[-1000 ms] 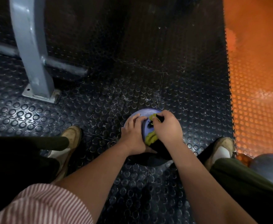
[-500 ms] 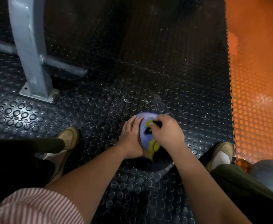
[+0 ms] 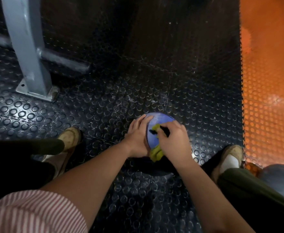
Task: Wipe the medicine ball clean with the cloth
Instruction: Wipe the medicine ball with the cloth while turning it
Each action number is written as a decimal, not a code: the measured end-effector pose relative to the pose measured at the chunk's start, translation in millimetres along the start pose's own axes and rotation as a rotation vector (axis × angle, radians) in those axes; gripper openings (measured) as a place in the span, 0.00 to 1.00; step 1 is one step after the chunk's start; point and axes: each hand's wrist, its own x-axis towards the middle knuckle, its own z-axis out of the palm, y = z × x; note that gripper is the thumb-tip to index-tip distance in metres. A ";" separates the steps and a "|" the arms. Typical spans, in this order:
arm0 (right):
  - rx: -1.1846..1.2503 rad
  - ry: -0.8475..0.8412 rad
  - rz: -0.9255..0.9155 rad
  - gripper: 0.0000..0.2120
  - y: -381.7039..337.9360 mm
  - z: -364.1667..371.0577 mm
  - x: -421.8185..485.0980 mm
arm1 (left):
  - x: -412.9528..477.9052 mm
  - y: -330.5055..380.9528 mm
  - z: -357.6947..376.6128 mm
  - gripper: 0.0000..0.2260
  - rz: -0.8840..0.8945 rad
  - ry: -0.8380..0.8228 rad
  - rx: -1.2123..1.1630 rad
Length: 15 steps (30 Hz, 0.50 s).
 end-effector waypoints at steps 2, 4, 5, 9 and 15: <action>-0.016 -0.045 0.009 0.07 4.7 -0.8 9.2 | -2.9 -0.7 1.6 0.59 0.000 -0.024 0.025; -0.039 -0.063 0.085 0.09 15.1 1.8 38.3 | -9.8 1.9 2.7 0.63 -0.009 -0.062 0.057; -0.042 -0.067 0.143 0.10 20.0 3.5 56.4 | -13.3 2.6 3.4 0.63 -0.014 -0.078 0.046; 0.008 -0.054 0.369 0.12 29.7 8.8 99.4 | -16.6 1.7 4.5 0.61 0.026 -0.057 -0.038; 0.002 0.018 0.195 0.25 34.9 5.7 45.8 | 3.9 10.6 1.5 0.58 -0.055 0.123 -0.210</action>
